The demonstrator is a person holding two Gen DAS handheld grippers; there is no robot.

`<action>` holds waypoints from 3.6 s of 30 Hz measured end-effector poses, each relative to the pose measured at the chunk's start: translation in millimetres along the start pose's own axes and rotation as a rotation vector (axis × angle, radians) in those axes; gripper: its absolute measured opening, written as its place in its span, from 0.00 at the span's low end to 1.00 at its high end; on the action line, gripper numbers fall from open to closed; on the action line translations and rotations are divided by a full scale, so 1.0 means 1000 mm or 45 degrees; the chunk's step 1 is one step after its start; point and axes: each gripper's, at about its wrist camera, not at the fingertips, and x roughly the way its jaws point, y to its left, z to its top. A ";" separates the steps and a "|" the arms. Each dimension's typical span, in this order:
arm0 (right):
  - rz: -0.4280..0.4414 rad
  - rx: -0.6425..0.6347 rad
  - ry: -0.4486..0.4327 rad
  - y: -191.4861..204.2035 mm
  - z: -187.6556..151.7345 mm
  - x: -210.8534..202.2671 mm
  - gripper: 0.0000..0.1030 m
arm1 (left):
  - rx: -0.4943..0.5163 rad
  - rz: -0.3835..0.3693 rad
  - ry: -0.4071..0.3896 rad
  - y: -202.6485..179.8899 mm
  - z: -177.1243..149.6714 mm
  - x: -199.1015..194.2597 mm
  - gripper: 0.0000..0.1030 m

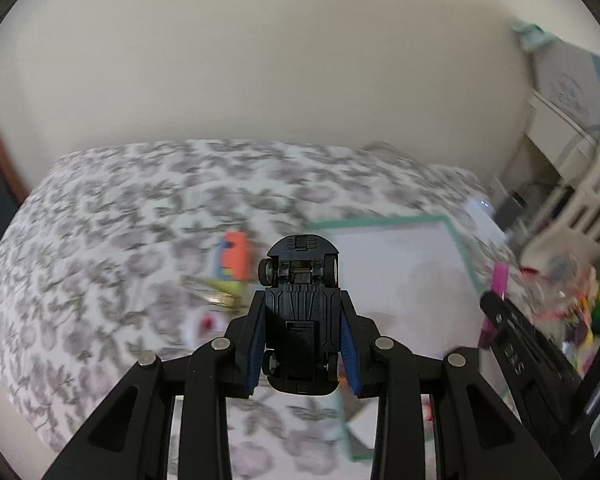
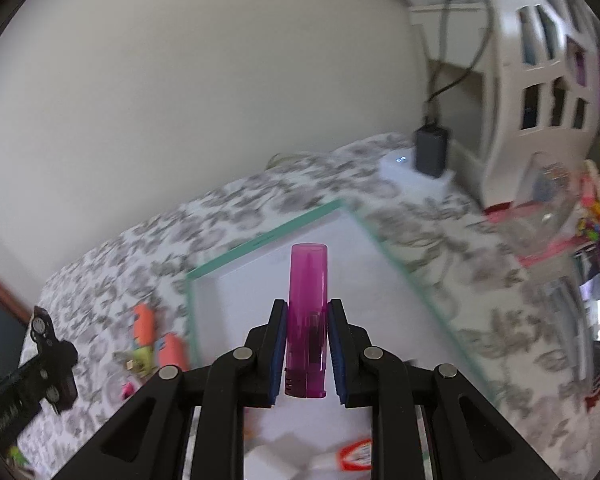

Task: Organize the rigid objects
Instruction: 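Carry the toy car and magenta stick into the white tray and open both grippers, then withdraw both tools from the tray toward the remaining items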

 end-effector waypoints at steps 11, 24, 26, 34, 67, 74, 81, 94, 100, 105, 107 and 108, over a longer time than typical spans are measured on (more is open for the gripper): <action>-0.170 0.069 0.048 -0.055 0.000 0.020 0.21 | 0.153 -0.117 0.128 -0.061 -0.025 0.040 0.33; -0.252 0.071 0.251 -0.071 -0.026 0.051 0.21 | 0.197 -0.108 0.310 -0.076 -0.049 0.077 0.33; -0.252 0.067 0.268 -0.071 -0.027 0.053 0.21 | 0.211 -0.100 0.312 -0.077 -0.050 0.078 0.33; -0.261 0.075 0.305 -0.072 -0.028 0.057 0.21 | 0.228 -0.088 0.321 -0.078 -0.049 0.079 0.33; -0.166 -0.080 0.019 -0.013 0.001 -0.006 0.58 | -0.020 0.116 0.108 -0.005 -0.005 0.035 0.82; -0.080 -0.196 0.076 0.023 -0.012 0.005 0.65 | -0.177 0.266 0.113 0.053 0.004 0.037 0.94; 0.028 -0.243 0.138 0.052 -0.028 0.015 0.85 | -0.306 0.385 0.178 0.110 0.000 0.047 0.94; 0.120 -0.363 0.190 0.102 -0.049 0.020 0.99 | -0.490 0.601 0.267 0.195 -0.020 0.044 0.94; 0.219 -0.481 0.216 0.140 -0.068 0.019 0.99 | -0.570 0.593 0.276 0.219 -0.026 0.039 0.94; 0.241 -0.576 0.237 0.164 -0.082 0.023 0.99 | -0.600 0.519 0.325 0.224 -0.031 0.044 0.94; 0.256 -0.584 0.251 0.169 -0.086 0.026 0.99 | -0.588 0.501 0.348 0.220 -0.033 0.049 0.94; 0.266 -0.584 0.266 0.172 -0.088 0.029 0.99 | -0.580 0.487 0.361 0.218 -0.034 0.051 0.94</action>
